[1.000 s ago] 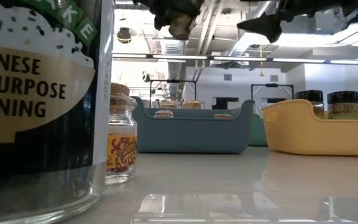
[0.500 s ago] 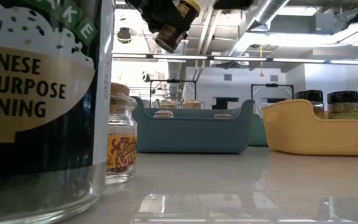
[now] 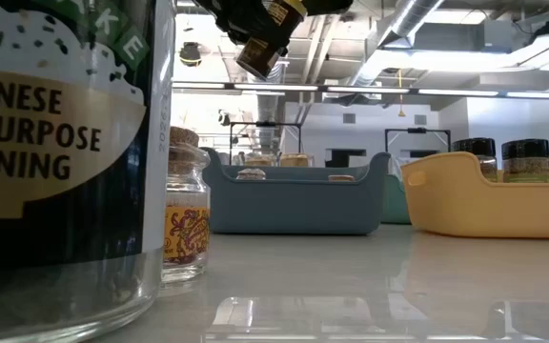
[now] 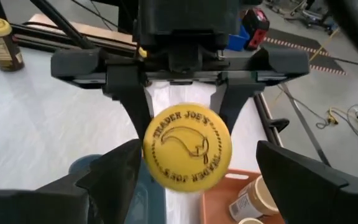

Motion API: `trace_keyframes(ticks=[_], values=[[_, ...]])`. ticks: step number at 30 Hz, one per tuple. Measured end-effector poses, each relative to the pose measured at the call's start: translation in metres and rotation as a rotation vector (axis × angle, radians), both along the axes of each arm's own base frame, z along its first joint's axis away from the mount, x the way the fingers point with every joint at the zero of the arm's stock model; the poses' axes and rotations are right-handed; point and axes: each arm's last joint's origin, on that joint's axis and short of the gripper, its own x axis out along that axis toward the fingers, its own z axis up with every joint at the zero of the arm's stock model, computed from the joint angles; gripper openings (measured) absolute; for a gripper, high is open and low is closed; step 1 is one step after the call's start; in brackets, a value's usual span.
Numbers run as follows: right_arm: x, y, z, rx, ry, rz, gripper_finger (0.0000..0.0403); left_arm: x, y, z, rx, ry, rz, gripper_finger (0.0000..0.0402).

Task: Sort spices by type
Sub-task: Put the yellow spice bottle into the green bin

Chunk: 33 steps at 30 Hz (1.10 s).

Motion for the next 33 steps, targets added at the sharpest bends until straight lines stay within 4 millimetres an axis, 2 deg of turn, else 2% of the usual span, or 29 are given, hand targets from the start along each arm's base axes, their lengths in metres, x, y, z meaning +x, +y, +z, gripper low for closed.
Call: trace_keyframes(ticks=[15, 26, 33], values=[[0.025, 0.003, -0.008, -0.003, 0.084, 0.013, 0.0345, 0.0, 0.0, 0.001, -0.003, -0.01, 0.005, 0.0203], [0.024, 0.003, -0.005, -0.003, 0.077, 0.013, 0.0248, 0.001, -0.001, 0.001, -0.014, -0.014, 0.008, 0.0203], [0.023, 0.003, -0.006, -0.002, 0.102, 0.012, 0.0248, 0.001, -0.001, 0.001, -0.024, -0.022, 0.013, 0.0203]])
